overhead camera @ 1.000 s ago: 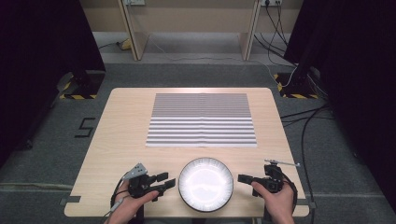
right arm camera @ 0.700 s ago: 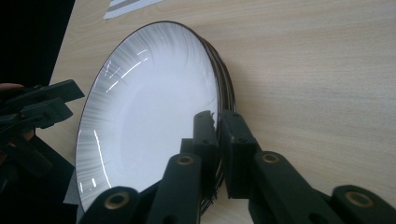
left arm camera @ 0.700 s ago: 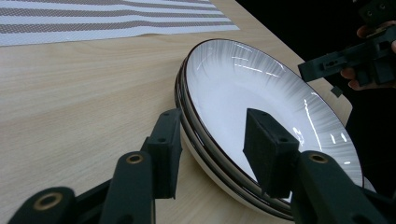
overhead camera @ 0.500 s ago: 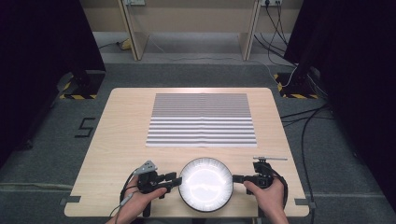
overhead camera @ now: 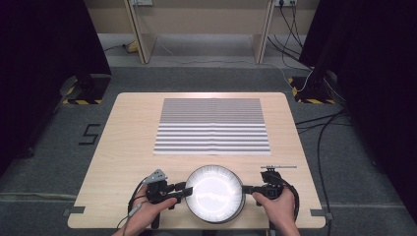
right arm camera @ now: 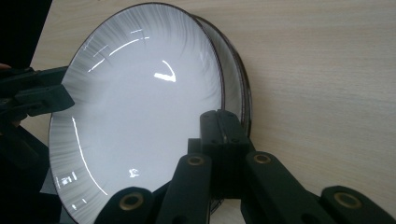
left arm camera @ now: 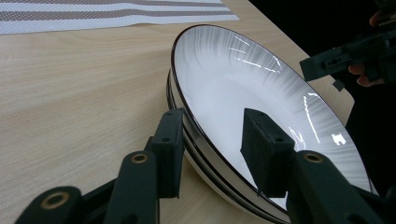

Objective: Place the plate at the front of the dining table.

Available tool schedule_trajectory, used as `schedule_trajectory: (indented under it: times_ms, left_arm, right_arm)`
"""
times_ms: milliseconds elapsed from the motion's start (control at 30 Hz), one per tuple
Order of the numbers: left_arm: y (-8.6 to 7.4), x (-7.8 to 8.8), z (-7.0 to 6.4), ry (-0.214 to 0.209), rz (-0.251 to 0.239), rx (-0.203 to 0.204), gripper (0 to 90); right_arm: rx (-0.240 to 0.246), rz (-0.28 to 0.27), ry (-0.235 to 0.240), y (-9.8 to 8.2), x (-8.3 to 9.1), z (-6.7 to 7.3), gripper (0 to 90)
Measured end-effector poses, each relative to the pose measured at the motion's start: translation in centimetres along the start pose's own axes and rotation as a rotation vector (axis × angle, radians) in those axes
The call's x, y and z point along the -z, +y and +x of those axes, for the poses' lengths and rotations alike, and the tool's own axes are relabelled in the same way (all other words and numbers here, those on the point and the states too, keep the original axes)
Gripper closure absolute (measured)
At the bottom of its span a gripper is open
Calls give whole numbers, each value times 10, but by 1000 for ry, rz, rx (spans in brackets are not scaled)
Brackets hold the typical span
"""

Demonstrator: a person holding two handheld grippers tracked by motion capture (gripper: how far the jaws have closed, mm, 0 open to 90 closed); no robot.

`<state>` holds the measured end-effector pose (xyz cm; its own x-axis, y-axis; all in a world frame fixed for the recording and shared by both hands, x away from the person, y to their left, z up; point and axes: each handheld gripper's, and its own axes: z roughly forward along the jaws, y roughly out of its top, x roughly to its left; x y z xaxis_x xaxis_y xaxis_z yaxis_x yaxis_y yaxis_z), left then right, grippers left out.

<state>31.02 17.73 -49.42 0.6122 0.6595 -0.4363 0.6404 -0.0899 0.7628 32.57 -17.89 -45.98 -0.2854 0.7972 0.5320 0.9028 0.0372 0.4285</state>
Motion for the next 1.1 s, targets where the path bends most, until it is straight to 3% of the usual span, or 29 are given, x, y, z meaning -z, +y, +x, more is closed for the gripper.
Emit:
schedule_trajectory:
  times_ms: [200,300,367,467,700,767,967,1100]
  left_arm:
    - [2,6,3,16,-11,11,590]
    - [4,5,1,32,-20,-16,650]
    - [4,3,-1,42,-21,-62,716]
    - [4,1,-3,52,-23,-81,722]
    - [-2,0,-4,35,-24,-66,716]
    - [-5,-1,-5,41,-34,-73,713]
    - [-10,-2,-10,60,-54,-83,713]
    - [-12,-3,-10,56,-55,-87,712]
  right_arm:
    - [0,8,32,0,-9,5,900]
    - [-5,5,8,-2,-11,3,793]
    - [-28,11,29,-5,-13,0,797]
    - [-53,12,36,-5,-13,-1,785]
    - [-130,26,64,-3,-17,-3,750]
    - [-190,12,96,-4,-16,-8,745]
    - [-264,-8,149,-7,-16,-14,745]
    - [-289,4,158,-7,-16,-18,811]
